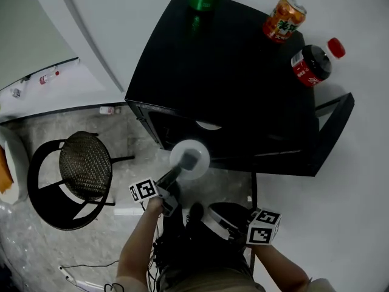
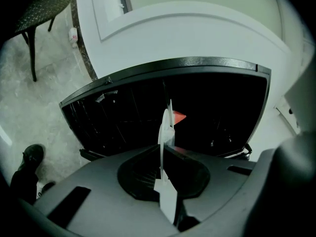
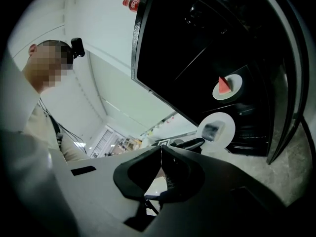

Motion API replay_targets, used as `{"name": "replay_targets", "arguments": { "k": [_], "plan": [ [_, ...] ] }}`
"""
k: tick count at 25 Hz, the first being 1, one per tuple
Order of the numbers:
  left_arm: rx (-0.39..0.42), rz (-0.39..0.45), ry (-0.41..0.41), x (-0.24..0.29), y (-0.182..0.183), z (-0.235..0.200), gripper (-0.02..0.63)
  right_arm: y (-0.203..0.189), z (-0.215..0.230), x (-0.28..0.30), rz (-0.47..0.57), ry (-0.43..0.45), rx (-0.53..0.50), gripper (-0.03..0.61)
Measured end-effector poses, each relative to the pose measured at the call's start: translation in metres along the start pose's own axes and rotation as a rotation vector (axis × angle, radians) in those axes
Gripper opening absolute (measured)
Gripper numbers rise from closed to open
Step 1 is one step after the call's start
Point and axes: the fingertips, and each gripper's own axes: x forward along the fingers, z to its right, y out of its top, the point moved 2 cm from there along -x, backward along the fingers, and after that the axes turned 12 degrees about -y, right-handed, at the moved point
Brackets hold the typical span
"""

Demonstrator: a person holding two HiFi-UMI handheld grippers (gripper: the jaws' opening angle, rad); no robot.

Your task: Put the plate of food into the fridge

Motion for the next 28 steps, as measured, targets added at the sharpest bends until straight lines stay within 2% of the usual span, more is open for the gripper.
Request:
{"name": "replay_targets", "arguments": {
  "k": [5,8,11,19,24,28],
  "plan": [
    [0.000,-0.019,0.027,0.002,0.007,-0.031,0.014,-0.007,0.006,0.011,-0.007,-0.006,0.014,0.021],
    [-0.030,-0.006,0.003,0.005,0.010,-0.043,0.014,-0.011,0.010,0.018,-0.009,-0.012,0.020,0.021],
    [-0.026,0.001,0.032,0.006,0.016,-0.061,0.014,-0.012,0.014,0.024,-0.006,-0.018,0.028,0.021],
    [-0.035,0.047,0.022,0.019,0.025,-0.094,0.014,-0.012,0.017,0.032,0.005,-0.014,0.030,0.021],
    [-0.033,0.045,0.030,0.024,0.026,-0.112,0.014,-0.015,0.021,0.038,-0.002,-0.011,0.014,0.021],
    [-0.043,0.074,0.032,0.028,0.025,-0.128,0.014,-0.020,0.025,0.041,-0.022,-0.025,-0.021,0.021]
  ]
}}
